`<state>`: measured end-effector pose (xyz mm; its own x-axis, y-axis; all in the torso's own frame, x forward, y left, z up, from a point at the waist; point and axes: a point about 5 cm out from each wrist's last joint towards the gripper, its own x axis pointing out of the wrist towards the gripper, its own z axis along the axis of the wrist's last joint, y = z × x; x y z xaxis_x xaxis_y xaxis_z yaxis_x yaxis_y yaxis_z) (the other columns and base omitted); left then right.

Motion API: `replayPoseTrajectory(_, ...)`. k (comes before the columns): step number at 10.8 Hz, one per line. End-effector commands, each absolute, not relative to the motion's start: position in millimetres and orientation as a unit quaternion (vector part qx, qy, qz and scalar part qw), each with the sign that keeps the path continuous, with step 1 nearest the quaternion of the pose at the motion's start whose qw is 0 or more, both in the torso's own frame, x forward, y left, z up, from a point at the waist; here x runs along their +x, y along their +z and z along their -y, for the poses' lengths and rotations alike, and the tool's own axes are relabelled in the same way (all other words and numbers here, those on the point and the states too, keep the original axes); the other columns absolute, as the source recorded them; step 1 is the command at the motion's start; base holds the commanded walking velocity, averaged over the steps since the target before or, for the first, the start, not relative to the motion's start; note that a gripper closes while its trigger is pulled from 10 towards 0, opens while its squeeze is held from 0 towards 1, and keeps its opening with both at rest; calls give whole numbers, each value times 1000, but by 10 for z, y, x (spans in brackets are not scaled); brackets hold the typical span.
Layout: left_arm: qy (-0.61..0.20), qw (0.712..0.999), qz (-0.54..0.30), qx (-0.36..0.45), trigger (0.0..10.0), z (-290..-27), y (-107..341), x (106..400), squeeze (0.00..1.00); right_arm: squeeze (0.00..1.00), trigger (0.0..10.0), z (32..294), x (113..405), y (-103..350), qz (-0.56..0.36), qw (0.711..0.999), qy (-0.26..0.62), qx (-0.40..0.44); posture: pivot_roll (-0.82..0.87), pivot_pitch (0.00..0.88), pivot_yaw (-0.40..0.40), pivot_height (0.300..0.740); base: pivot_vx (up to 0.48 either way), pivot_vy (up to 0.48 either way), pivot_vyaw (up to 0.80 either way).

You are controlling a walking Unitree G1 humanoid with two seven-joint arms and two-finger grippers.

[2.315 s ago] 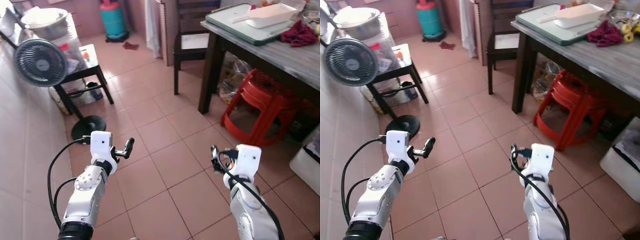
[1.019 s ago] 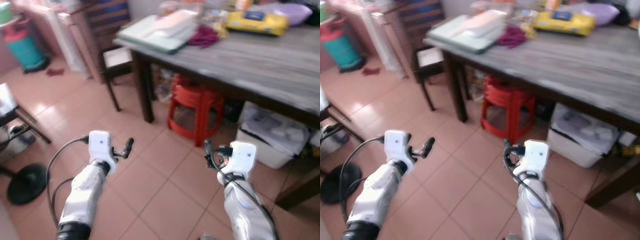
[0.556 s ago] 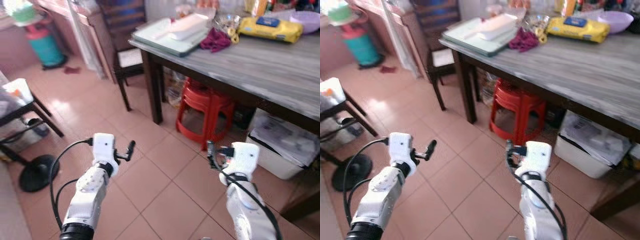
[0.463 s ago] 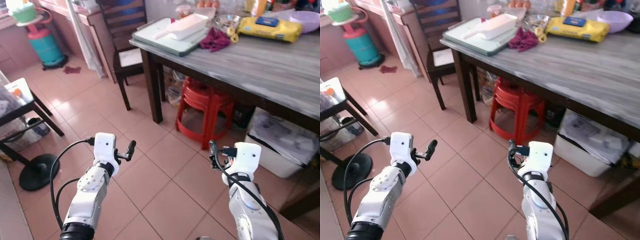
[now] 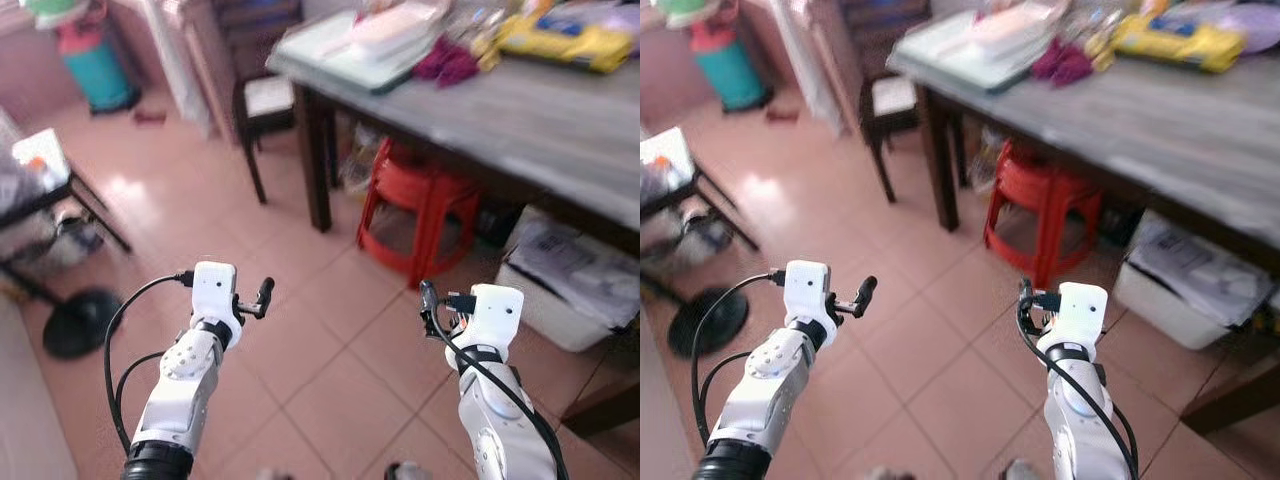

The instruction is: Setting the table

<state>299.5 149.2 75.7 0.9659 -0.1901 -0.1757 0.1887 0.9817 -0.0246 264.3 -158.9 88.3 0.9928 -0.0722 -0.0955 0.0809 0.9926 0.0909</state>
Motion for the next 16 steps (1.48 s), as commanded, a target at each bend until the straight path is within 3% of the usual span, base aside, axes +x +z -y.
replayPoseTrajectory(1, -88, 991, -99, 4, 10000, -1541, 725, 2970, 0, 0, 10000, 1576, 2629, 863, -53, 996, -42, 57, -62, 106, 121, 740, -337, 0, -700)
replayPoseTrajectory(5, -88, 991, -101, 7, 10000, -1540, 724, 2968, 0, 0, 10000, 1577, 2636, 867, -51, 996, -45, 59, -61, 104, 125, 740, -349, 0, -697)
replayPoseTrajectory(10, -115, 990, -86, -16, 10000, -1543, 780, 2983, 0, 0, 10000, 1655, 2656, 981, -31, 996, -66, 44, -69, 100, 124, 740, -139, 0, 0)
replayPoseTrajectory(14, -142, 988, 11, -61, 10000, -1351, 1254, 3077, 0, 0, 10000, 1770, 2625, 1414, 65, 992, -92, -59, -70, 102, 116, 740, 0, 0, 0)
replayPoseTrajectory(16, -138, 986, 69, -59, 10000, -1335, 1429, 3047, 0, 0, 10000, 1788, 2561, 1509, 80, 991, -94, -55, -74, 105, 112, 740, 0, 0, 0)
